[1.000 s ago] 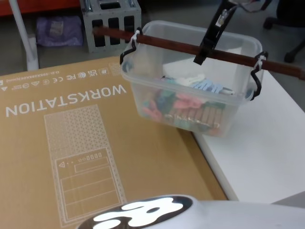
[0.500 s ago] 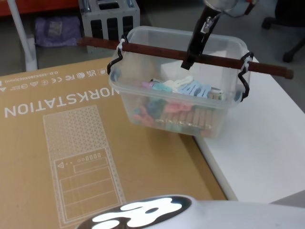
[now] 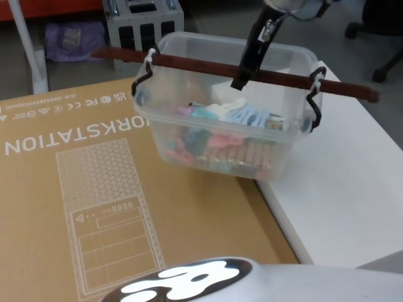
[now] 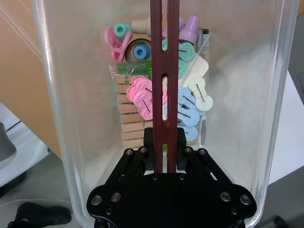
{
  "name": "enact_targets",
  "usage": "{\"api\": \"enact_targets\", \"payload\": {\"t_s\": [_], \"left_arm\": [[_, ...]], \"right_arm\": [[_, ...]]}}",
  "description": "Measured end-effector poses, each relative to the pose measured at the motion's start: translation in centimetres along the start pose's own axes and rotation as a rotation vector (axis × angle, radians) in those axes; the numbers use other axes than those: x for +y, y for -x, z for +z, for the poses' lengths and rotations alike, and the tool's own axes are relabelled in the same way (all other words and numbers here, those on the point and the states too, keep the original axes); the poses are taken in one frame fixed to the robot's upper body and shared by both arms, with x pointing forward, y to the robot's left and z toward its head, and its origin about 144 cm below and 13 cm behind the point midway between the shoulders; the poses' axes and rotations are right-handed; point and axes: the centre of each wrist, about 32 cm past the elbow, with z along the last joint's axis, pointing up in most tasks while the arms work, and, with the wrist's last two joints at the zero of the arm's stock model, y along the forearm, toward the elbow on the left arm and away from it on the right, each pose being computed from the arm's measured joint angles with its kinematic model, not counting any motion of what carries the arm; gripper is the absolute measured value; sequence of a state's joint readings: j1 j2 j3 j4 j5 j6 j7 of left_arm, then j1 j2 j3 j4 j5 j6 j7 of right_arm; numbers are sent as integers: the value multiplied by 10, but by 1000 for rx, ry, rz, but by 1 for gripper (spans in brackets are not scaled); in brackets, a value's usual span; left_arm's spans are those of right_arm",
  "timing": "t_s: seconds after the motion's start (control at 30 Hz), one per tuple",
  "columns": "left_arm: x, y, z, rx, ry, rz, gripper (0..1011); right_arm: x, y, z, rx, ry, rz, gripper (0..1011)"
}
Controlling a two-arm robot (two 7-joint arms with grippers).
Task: Use one hand to grasp the basket and place it at the designated location.
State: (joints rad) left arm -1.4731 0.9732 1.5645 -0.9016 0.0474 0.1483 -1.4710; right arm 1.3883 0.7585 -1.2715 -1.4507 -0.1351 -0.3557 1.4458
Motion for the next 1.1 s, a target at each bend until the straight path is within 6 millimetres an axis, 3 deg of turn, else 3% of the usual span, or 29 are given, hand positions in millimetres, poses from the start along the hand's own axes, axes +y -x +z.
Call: {"api": "enact_targets", "payload": {"t_s": [0.67, 1.1], "left_arm": [[0, 0, 0, 0, 0, 0, 0], [0, 0, 0, 0, 0, 0, 0]], "right_arm": [[-9, -8, 23, -155, -62, -77, 234], [-1, -5, 42, -291, -93, -88, 234]]}}
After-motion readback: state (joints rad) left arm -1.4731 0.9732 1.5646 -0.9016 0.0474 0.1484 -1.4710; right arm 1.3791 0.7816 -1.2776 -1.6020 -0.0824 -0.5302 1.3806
